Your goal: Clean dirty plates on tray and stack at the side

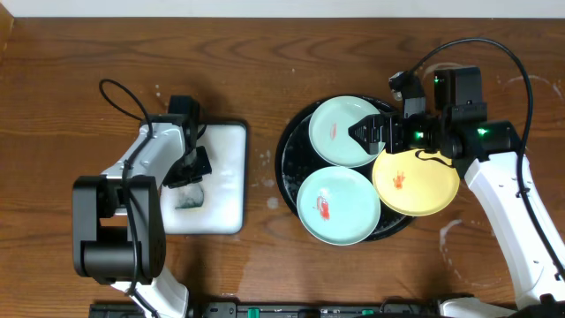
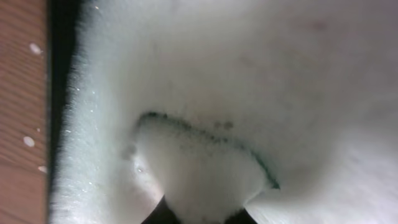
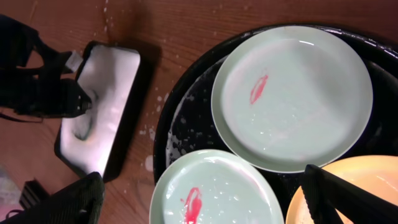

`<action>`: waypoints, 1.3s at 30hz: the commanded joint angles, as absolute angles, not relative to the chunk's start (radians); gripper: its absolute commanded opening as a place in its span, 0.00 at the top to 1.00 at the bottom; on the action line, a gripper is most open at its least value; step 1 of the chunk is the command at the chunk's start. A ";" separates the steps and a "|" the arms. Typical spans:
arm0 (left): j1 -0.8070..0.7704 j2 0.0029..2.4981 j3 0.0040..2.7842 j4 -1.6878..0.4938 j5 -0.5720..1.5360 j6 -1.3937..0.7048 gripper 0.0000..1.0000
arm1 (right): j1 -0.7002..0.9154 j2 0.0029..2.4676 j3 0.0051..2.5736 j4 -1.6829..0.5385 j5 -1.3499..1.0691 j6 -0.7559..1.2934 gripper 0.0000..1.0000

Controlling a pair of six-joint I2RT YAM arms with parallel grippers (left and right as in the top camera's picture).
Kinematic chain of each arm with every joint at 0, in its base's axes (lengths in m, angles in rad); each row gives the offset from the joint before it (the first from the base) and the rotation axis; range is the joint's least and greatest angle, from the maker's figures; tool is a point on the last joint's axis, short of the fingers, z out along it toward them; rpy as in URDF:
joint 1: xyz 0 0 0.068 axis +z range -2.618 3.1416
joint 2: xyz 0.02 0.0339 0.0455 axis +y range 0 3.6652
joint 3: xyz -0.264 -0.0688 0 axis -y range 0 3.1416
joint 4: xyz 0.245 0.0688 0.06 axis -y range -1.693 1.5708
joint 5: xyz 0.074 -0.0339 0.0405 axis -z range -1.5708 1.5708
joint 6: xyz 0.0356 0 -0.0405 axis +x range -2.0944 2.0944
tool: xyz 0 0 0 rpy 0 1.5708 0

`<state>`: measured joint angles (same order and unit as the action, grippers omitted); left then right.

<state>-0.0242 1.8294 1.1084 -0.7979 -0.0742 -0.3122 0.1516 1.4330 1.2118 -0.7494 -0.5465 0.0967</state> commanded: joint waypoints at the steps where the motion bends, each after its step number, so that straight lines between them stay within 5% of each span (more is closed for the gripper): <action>1: -0.028 1.758 1.192 -0.830 0.046 -0.304 0.52 | 0.132 1.431 1.232 -0.741 -0.546 0.104 0.01; 5: -0.027 1.663 1.213 -0.833 0.065 -0.303 0.27 | 0.132 1.431 1.232 -0.729 -0.546 0.105 0.01; 14: -0.027 1.642 1.163 -0.962 0.033 -0.304 0.24 | 0.132 1.431 1.232 -0.730 -0.546 0.105 0.01; 21: -0.027 1.661 0.968 -0.813 0.034 -0.311 0.24 | 0.132 1.431 1.232 -0.730 -0.547 0.105 0.01; 25: -0.027 1.661 0.881 -0.696 0.040 -0.311 0.38 | 0.132 1.431 1.232 -0.729 -0.546 0.105 0.01; 29: -0.027 1.661 0.837 -0.618 0.041 -0.311 0.92 | 0.133 1.431 1.232 -0.729 -0.547 0.112 0.01; 39: -0.028 1.620 1.091 -0.861 0.044 -0.285 0.93 | 0.132 1.431 1.232 -0.733 -0.547 0.112 0.01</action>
<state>-0.0280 1.6520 0.9672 -0.8173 0.0441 -0.3054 0.1516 1.4330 1.2118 -0.7345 -0.5453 0.0998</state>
